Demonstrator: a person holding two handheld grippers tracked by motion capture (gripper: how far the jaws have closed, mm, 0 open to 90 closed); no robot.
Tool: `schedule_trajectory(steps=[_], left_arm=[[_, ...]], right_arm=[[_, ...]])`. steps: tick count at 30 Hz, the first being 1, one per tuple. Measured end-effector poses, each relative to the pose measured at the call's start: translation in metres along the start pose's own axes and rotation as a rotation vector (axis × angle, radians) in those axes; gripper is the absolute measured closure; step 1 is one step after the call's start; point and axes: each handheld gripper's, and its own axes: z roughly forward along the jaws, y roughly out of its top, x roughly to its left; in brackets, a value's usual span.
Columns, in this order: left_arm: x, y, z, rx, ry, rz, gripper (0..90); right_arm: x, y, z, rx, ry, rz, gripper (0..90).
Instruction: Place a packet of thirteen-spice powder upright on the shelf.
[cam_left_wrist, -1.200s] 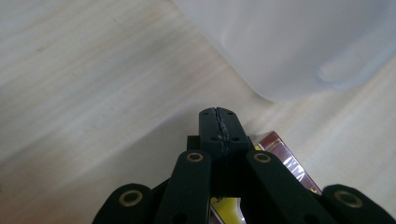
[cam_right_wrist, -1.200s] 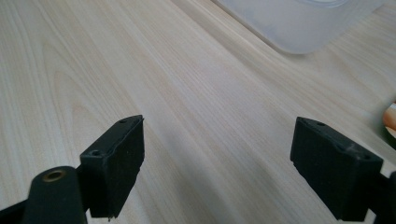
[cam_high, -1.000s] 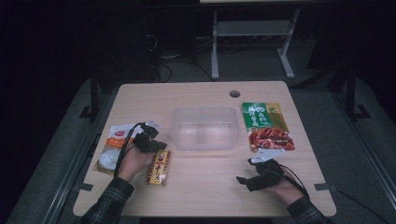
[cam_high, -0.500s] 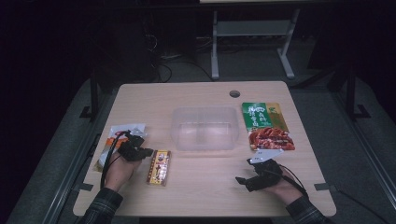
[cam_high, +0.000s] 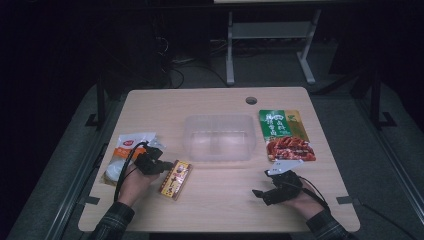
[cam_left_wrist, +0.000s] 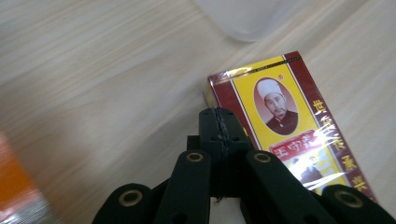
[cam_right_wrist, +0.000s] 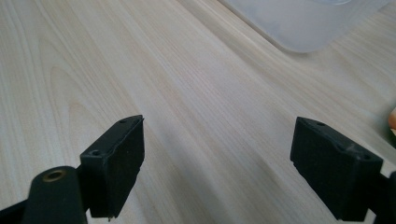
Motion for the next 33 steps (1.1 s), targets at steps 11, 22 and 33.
schedule_trajectory(steps=[11,22,33], left_arm=[[-0.02,0.008,0.008,-0.01,-0.083,0.056,89.9],[-0.034,0.012,0.005,-0.044,-0.165,0.108,89.7],[-0.041,-0.013,-0.031,-0.098,-0.172,0.178,51.8]], right_arm=[[0.0,0.0,0.0,0.002,0.001,0.001,17.3],[0.0,0.0,0.0,0.001,-0.001,-0.003,17.3],[-0.001,-0.001,0.0,0.002,0.004,-0.007,17.3]])
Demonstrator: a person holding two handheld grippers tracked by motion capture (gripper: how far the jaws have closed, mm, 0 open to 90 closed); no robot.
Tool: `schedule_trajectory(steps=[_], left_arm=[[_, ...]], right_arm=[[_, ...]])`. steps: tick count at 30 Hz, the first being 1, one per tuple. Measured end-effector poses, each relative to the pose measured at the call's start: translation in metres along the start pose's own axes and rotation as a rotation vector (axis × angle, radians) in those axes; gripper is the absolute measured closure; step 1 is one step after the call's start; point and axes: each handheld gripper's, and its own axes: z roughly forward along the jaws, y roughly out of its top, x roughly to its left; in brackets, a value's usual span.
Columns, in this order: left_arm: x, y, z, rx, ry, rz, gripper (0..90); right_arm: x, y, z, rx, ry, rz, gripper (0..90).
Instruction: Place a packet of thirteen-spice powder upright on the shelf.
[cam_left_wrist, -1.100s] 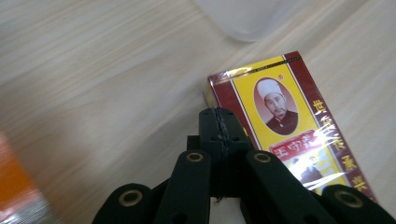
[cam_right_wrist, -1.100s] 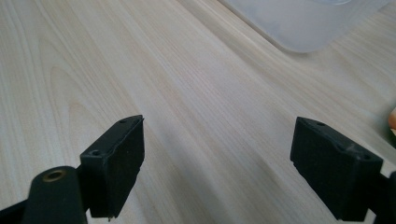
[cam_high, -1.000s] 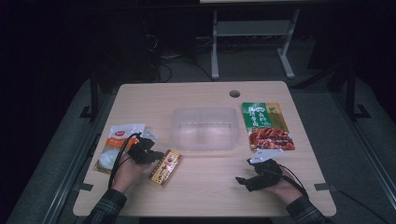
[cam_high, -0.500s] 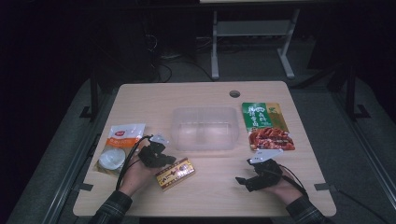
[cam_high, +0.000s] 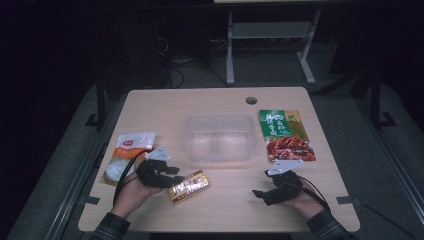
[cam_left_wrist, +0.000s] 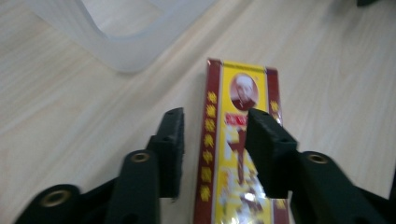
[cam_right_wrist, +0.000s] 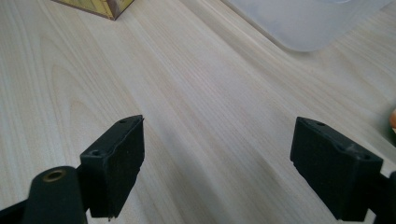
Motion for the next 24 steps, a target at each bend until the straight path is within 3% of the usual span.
schedule_trajectory(steps=[9,18,24], left_arm=[[-0.016,-0.025,-0.003,0.052,0.009,0.044,32.7],[-0.013,-0.029,0.009,0.104,0.007,0.051,29.9],[-0.013,-0.029,0.012,0.113,0.004,0.045,29.8]], right_arm=[[0.0,0.001,0.002,0.006,0.004,-0.01,17.4],[0.0,0.001,0.003,0.007,0.005,-0.013,17.4],[0.001,0.001,0.002,0.007,0.007,-0.007,17.4]])
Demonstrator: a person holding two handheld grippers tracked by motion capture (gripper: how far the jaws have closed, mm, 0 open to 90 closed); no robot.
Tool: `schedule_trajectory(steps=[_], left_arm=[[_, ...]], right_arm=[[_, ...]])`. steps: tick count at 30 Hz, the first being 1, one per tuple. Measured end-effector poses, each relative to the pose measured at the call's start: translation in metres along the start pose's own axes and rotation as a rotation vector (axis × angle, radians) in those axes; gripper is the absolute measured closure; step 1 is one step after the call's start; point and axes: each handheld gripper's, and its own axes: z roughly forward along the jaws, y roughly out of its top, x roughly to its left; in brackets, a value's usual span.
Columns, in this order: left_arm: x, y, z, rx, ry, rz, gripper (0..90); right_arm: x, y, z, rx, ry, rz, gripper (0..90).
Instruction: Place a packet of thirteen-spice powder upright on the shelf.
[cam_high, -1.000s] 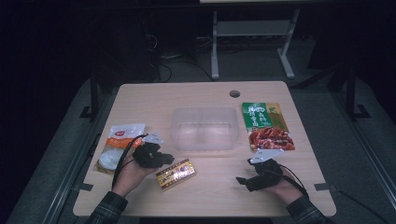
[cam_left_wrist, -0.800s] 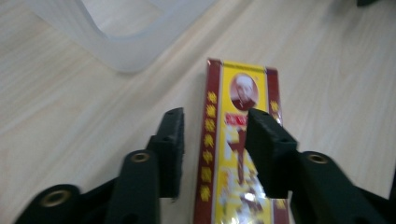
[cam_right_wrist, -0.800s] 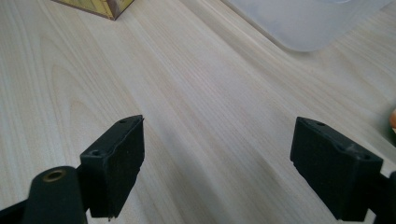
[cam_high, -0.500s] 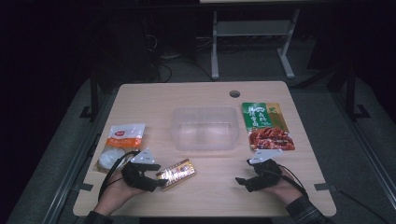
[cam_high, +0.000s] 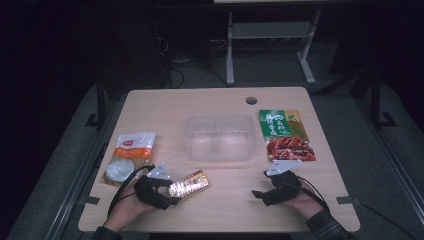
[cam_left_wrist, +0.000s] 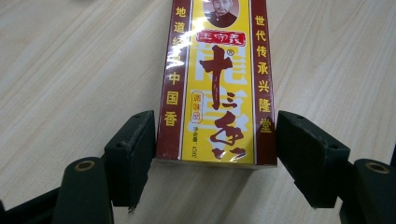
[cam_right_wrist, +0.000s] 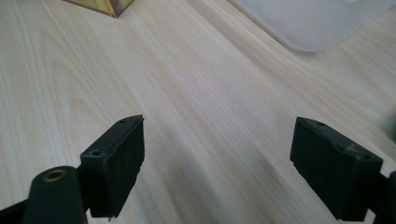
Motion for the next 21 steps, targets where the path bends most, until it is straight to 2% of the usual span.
schedule_trajectory(steps=[21], left_arm=[[-0.0036,0.0032,0.0075,0.051,0.026,0.013,30.8]], right_arm=[[0.0005,0.0003,0.0005,0.004,-0.005,-0.004,17.4]])
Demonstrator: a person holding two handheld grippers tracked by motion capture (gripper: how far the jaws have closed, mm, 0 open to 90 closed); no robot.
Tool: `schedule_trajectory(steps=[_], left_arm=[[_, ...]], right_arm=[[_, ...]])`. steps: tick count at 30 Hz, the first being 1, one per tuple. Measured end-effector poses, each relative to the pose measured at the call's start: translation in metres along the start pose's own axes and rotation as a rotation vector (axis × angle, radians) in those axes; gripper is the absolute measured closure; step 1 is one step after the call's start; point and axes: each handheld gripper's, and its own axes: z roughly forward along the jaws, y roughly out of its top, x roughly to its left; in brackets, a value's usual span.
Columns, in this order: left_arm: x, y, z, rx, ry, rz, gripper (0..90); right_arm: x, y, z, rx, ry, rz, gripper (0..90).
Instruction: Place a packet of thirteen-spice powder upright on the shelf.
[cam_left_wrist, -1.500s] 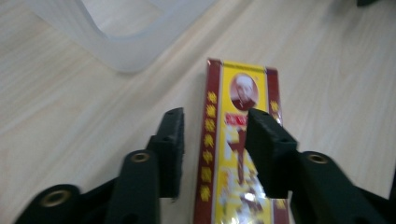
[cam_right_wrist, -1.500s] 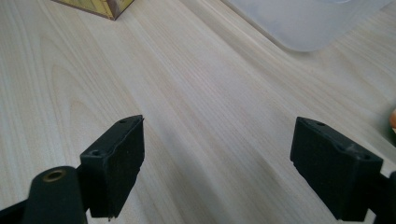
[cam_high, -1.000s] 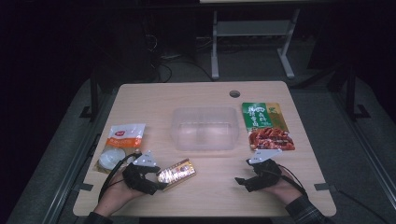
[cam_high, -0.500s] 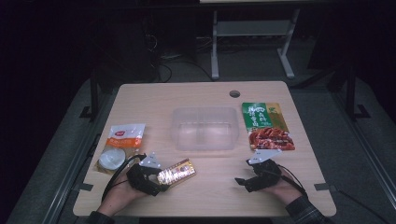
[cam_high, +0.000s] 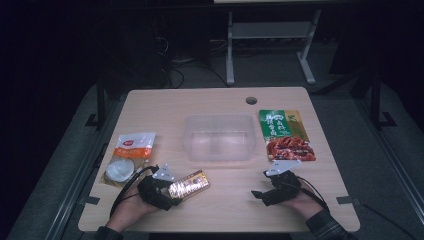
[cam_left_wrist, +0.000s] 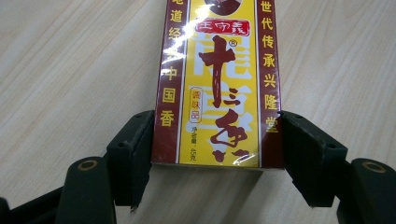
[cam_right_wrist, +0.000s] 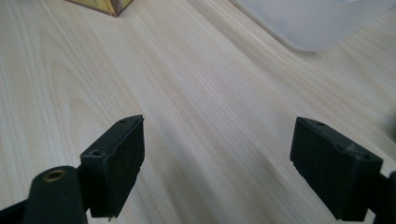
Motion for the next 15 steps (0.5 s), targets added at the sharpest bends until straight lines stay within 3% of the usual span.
schedule_trajectory(steps=[11,15], left_arm=[[-0.0034,0.0027,0.0016,0.024,0.025,0.011,31.8],[-0.0024,0.0031,0.0005,0.001,-0.001,0.011,32.0]], right_arm=[[0.0002,0.001,-0.0012,0.005,0.002,-0.007,14.8],[-0.0019,0.0044,-0.0073,-0.011,0.04,-0.011,15.0]])
